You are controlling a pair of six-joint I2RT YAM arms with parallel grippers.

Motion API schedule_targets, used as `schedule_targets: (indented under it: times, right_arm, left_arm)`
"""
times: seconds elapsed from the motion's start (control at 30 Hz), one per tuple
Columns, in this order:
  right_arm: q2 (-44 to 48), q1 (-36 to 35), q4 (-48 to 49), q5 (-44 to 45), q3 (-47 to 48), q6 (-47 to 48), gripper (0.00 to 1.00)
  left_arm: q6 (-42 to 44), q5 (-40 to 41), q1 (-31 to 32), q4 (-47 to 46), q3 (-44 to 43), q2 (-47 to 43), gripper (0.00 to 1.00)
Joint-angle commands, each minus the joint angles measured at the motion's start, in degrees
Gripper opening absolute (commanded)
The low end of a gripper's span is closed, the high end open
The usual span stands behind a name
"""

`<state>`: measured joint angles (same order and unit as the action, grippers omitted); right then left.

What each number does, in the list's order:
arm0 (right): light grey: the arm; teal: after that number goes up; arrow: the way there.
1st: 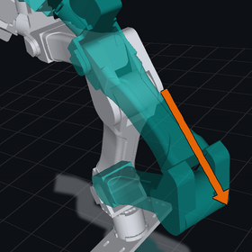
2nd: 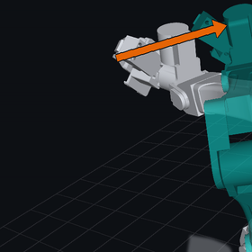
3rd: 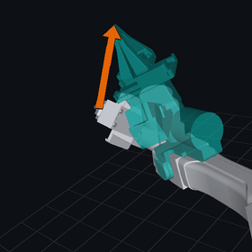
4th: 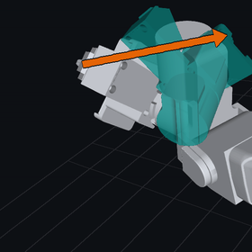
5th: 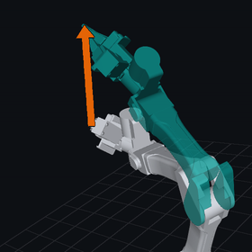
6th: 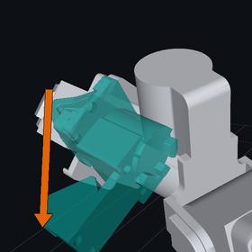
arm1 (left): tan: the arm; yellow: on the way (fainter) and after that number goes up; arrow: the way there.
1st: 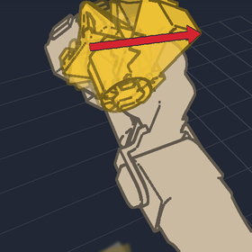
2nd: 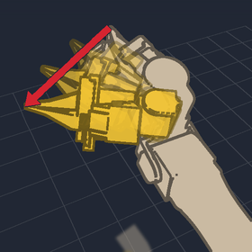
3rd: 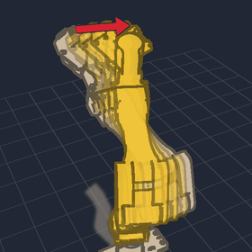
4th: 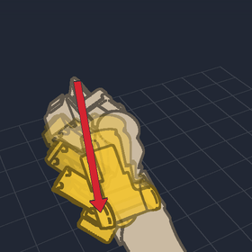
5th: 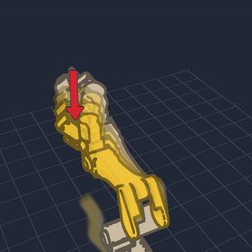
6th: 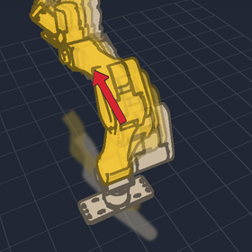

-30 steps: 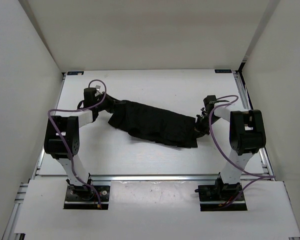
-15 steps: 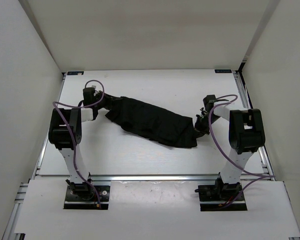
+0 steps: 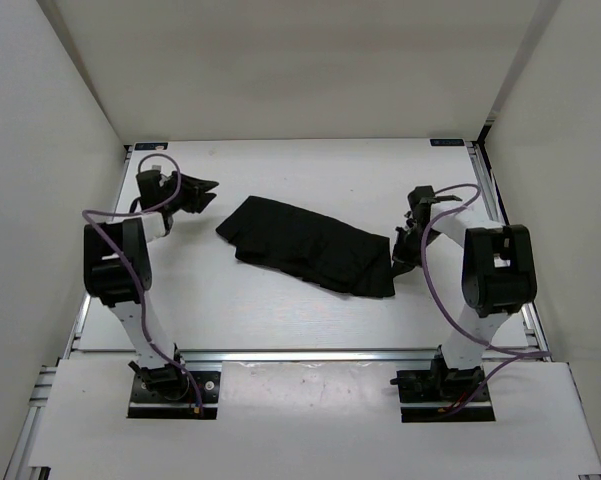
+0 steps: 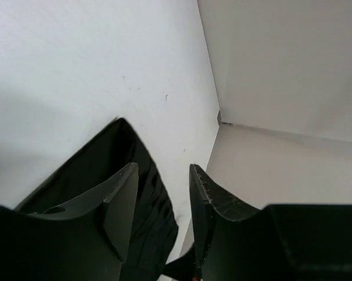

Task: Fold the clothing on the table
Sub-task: Fold the skirt

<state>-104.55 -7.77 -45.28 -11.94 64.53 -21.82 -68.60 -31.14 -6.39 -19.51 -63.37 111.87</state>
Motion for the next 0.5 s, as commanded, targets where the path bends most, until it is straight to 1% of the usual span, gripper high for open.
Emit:
schedule_targets:
  times: [0.0, 0.07, 0.13, 0.17, 0.2, 0.23, 0.33, 0.47]
  right_arm:
    - [7.42, -1.45, -1.23, 0.98, 4.10, 0.12, 0.00]
    - [8.49, -3.03, -0.95, -1.14, 5.94, -0.58, 0.00]
    - [6.83, -3.74, -0.16, -3.60, 9.01, -0.85, 0.01]
    - [5.60, -4.35, 0.45, -5.44, 9.99, -0.24, 0.09]
    - [4.54, -4.88, 1.06, -7.46, 11.30, 0.02, 0.14]
    - [3.75, -5.15, 0.98, -8.44, 12.88, 0.29, 0.22]
    - [1.11, -6.73, 1.77, -10.64, 16.84, 0.38, 0.22]
    - [-0.82, -9.54, 2.65, -14.07, 22.11, 1.17, 0.15]
  left_arm:
    - [3.99, -4.44, -0.73, 1.84, 5.78, -9.72, 0.50]
    - [7.58, -4.99, 1.81, 4.73, 7.64, -13.42, 0.50]
    - [11.19, -3.68, 4.35, 7.81, 9.67, -15.01, 0.51]
    - [12.25, -2.54, 5.50, 8.17, 10.54, -15.19, 0.51]
    - [13.91, -1.74, 5.60, 9.56, 10.90, -15.46, 0.51]
    - [16.37, 0.18, 7.78, 10.62, 10.64, -14.85, 0.51]
    - [20.24, 4.23, 9.12, 12.30, 10.99, -12.92, 0.50]
    - [21.23, 8.71, 9.47, 11.86, 10.64, -9.75, 0.48]
